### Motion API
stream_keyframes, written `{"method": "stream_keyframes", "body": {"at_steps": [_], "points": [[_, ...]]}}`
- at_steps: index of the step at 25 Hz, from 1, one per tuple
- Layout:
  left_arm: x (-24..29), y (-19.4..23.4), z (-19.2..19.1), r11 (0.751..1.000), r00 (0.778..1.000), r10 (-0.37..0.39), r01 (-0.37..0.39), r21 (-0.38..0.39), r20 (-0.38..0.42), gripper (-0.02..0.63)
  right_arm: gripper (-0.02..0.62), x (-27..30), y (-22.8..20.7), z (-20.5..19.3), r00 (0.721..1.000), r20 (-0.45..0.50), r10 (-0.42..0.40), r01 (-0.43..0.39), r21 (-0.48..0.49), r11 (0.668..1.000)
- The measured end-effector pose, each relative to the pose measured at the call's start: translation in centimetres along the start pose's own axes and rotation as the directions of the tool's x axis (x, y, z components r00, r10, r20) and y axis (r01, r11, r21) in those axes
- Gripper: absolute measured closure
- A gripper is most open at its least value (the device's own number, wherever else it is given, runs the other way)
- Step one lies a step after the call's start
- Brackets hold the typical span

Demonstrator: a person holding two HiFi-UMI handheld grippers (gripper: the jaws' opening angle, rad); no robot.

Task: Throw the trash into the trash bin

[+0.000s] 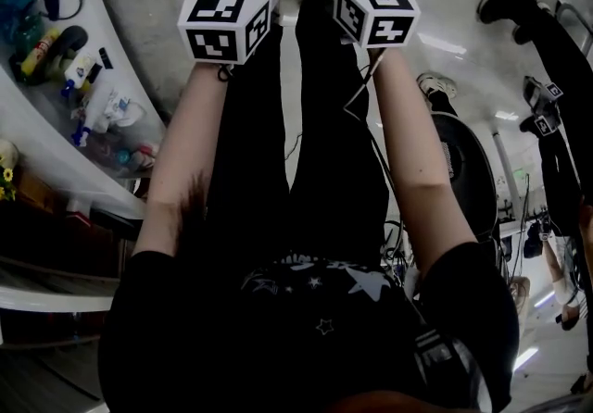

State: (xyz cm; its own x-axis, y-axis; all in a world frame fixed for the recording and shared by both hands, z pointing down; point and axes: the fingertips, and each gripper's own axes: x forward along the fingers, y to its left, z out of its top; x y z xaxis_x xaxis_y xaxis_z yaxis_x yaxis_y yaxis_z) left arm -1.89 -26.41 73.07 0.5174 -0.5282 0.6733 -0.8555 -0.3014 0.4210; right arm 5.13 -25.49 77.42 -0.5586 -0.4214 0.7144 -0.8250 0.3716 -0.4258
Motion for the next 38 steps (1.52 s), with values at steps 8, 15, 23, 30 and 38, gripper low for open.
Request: {"method": "stream_keyframes", "body": {"at_steps": [8,15,23,30,38], "points": [[-0.7,-0.6,0.1,1.000,1.000,0.005,-0.005,0.014,0.006,0.595,0.213,-0.8,0.3,-0.2,1.000,-0.006,0.002,-0.002,0.008,1.000],[-1.9,-2.0,1.2,0.999,1.000,-0.003,0.002,0.038,0.017,0.595,0.215,-2.8,0.7,0.5,1.000,-0.007,0.013,-0.013,0.029,0.999],[-4.3,-4.4,3.8,0.996,0.999,-0.021,0.018,0.089,0.038,0.595,0.215,-5.9,2.1,2.5,1.000,-0.007,0.014,-0.014,-0.004,1.000],[-7.8,-5.8,7.3,0.988,0.997,-0.030,0.019,0.154,0.066,0.595,0.216,-8.6,4.6,4.4,1.000,0.002,0.021,-0.021,-0.017,1.000],[-12.1,-6.9,8.6,0.981,0.996,-0.058,0.044,0.189,0.070,0.594,0.290,-11.1,8.0,5.6,1.000,0.021,-0.015,0.015,-0.020,1.000]]}}
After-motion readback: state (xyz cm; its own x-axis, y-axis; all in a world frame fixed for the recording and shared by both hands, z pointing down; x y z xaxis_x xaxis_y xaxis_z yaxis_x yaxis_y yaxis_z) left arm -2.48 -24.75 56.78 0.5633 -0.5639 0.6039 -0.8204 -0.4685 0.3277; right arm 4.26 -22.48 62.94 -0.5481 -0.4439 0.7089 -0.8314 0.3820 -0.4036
